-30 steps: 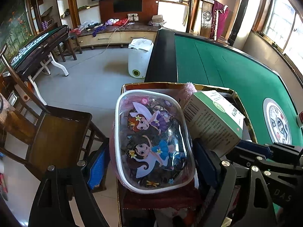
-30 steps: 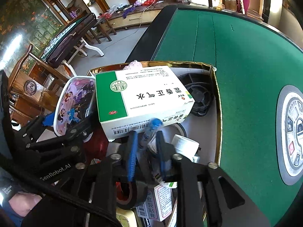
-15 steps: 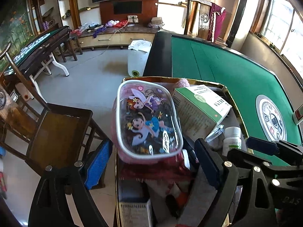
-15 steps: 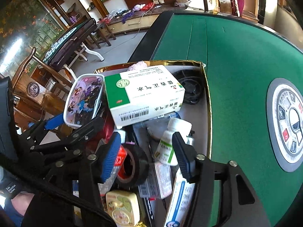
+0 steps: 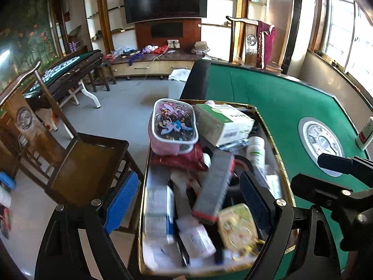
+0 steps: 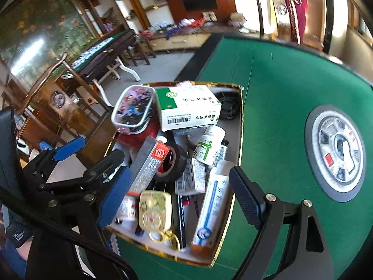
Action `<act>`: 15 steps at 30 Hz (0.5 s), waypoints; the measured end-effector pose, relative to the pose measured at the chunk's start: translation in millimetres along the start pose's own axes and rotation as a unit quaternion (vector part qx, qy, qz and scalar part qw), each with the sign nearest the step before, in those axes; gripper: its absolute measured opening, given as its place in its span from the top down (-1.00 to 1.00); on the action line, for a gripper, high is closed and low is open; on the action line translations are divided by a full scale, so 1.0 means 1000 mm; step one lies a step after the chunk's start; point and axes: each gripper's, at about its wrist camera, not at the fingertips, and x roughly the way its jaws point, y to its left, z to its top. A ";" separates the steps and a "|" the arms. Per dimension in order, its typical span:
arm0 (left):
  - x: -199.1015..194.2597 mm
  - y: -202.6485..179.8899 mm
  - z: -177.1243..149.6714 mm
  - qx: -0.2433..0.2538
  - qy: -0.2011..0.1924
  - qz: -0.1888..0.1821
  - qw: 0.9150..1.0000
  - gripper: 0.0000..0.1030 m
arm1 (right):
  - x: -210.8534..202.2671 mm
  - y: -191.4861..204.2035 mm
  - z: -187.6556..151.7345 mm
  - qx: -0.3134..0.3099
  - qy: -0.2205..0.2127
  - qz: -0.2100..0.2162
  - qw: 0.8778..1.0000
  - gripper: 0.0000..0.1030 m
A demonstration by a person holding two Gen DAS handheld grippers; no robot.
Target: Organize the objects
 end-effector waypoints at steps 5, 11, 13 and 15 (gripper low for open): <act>-0.027 -0.018 -0.016 0.019 -0.017 0.028 0.999 -0.67 | -0.030 -0.005 -0.022 -0.024 -0.019 0.005 1.000 -1.00; -0.055 -0.028 -0.024 0.014 -0.037 0.046 0.998 -0.75 | -0.051 -0.020 -0.044 -0.030 -0.035 0.010 0.999 -1.00; -0.060 -0.031 -0.022 0.020 -0.033 0.067 0.997 -0.75 | -0.052 -0.023 -0.048 -0.031 -0.033 0.009 0.999 -1.00; -0.063 -0.035 -0.022 0.028 -0.019 0.098 0.995 -0.75 | -0.051 -0.028 -0.050 -0.028 -0.025 0.012 0.999 -1.00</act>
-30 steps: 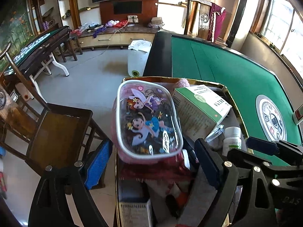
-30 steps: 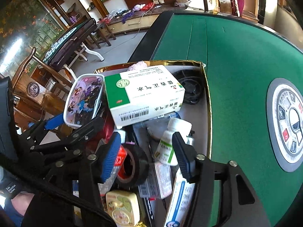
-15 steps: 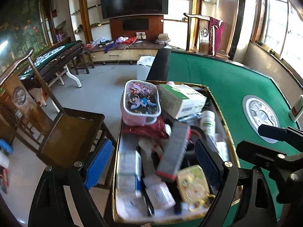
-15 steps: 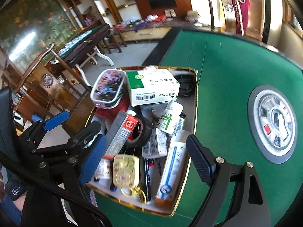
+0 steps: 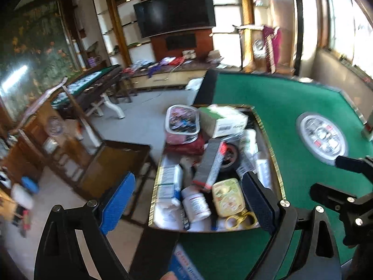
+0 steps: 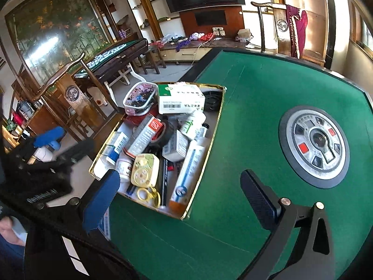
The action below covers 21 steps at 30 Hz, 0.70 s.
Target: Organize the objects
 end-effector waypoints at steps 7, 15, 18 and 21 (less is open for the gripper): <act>-0.023 -0.011 -0.011 0.041 -0.033 0.072 0.996 -0.75 | -0.004 0.007 -0.003 -0.011 -0.001 0.023 1.000 -1.00; -0.022 -0.003 -0.016 0.020 -0.025 0.025 0.999 -0.75 | -0.002 0.015 -0.005 -0.017 0.004 0.028 0.999 -1.00; -0.019 -0.001 -0.018 0.019 -0.022 0.020 0.999 -0.75 | 0.000 0.019 -0.006 -0.023 0.009 0.026 0.999 -1.00; -0.019 0.001 -0.021 0.016 -0.020 0.016 1.000 -0.75 | 0.003 0.023 -0.007 -0.030 0.018 0.022 0.999 -1.00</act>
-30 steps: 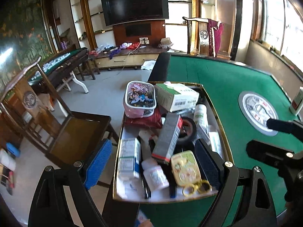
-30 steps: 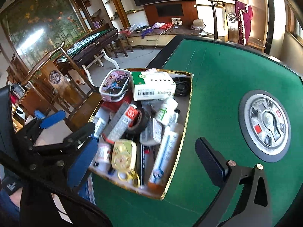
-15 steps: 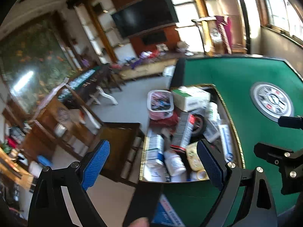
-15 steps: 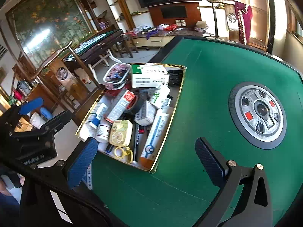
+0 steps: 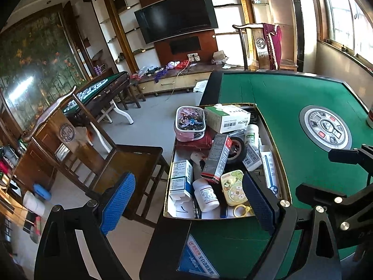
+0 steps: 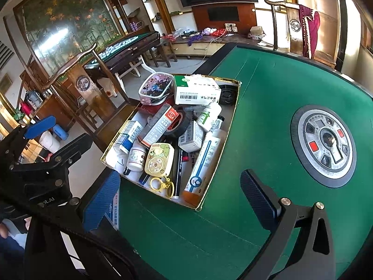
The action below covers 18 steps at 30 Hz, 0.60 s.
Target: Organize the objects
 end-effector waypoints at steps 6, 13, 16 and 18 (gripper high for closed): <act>0.002 0.010 -0.005 -0.015 0.005 0.002 1.000 -0.75 | 0.005 0.009 0.000 -0.012 0.009 -0.002 1.000 -1.00; 0.006 0.021 -0.009 -0.030 0.014 0.014 0.999 -0.75 | 0.011 0.016 -0.001 -0.020 0.018 -0.001 1.000 -1.00; 0.007 0.023 -0.011 -0.032 0.015 0.014 0.999 -0.75 | 0.012 0.018 0.000 -0.023 0.019 -0.001 1.000 -1.00; 0.008 0.022 -0.012 -0.031 0.016 0.016 0.999 -0.75 | 0.013 0.018 0.000 -0.024 0.020 -0.001 1.000 -1.00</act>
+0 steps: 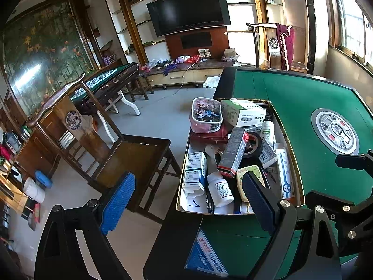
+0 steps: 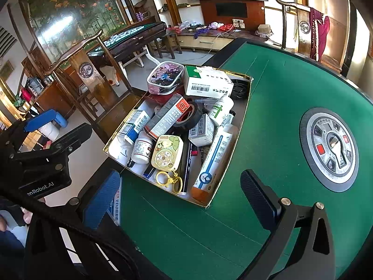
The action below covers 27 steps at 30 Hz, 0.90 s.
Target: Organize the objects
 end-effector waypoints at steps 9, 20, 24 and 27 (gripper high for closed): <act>0.001 0.003 0.004 -0.002 -0.002 -0.002 1.000 -0.75 | 0.000 0.000 0.000 0.001 0.001 0.001 1.000 -1.00; 0.002 0.006 0.003 -0.009 0.002 -0.005 1.000 -0.75 | 0.001 0.001 0.000 0.003 0.003 0.003 1.000 -1.00; -0.003 0.006 0.003 -0.009 -0.017 0.002 1.000 -0.75 | 0.002 0.000 0.000 0.004 0.003 0.003 1.000 -1.00; -0.004 0.006 0.003 -0.008 -0.018 -0.002 1.000 -0.75 | 0.003 -0.001 0.000 0.008 0.003 0.003 1.000 -1.00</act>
